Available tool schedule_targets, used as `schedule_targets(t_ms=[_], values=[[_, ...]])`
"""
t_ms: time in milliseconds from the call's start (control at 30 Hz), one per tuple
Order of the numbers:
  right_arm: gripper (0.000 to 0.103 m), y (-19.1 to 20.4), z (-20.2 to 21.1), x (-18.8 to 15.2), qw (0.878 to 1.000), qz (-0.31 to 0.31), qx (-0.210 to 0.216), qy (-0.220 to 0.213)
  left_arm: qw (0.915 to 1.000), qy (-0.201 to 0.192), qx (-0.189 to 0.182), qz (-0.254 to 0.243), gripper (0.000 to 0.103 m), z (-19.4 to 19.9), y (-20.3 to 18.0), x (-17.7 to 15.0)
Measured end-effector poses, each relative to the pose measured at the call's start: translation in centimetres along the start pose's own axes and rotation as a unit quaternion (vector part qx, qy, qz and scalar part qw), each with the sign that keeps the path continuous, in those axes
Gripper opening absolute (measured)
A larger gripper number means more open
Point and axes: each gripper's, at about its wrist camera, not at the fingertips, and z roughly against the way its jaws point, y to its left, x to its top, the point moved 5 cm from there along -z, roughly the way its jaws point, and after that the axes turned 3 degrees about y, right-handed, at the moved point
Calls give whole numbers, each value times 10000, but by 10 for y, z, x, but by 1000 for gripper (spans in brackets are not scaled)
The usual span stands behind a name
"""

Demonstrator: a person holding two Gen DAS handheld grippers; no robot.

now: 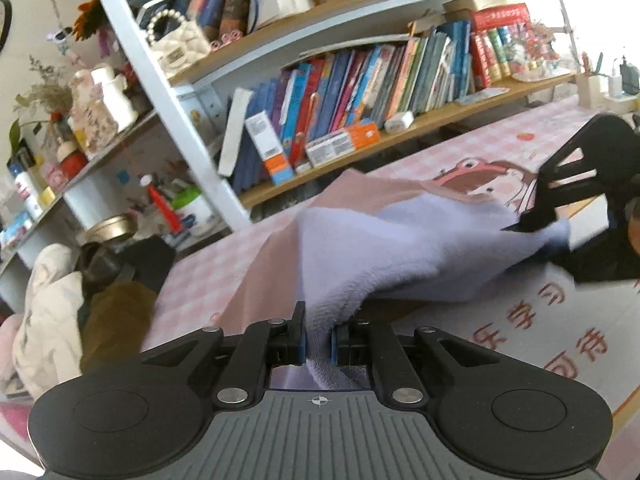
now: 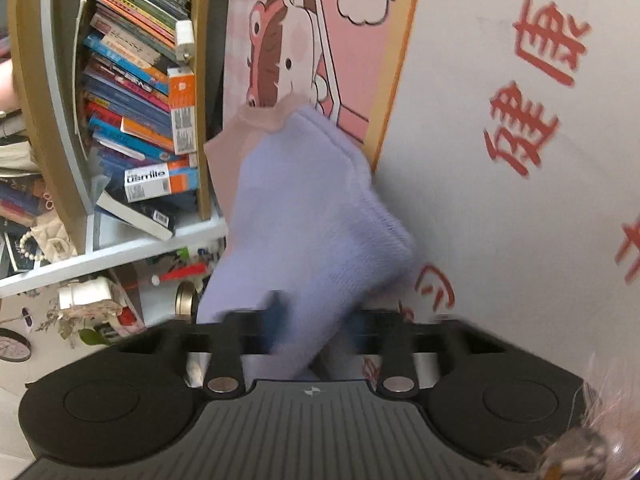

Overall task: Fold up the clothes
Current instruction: 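Lift the sweater with both grippers and swing it open over the table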

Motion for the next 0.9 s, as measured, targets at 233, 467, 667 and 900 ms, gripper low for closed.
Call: schedule_targets(t_ms=[233,467,667,900], values=[[10,73,61,30,9847,1016,1196,-758,9916,-982,-827,-167,9,46,-22,46],[10,228,178,52,9042,2830,2644,-1802,9161,-3070,-2567,259,8,139,-31,140],[10,368,219,-2,8058,4506,3534,-1508,8113,-4302,-3718,1362,7,193,16,173],[10,340,80,15,8648,4635,1810,-669,8855,-2755,-3305,1756,8,91,13,137]])
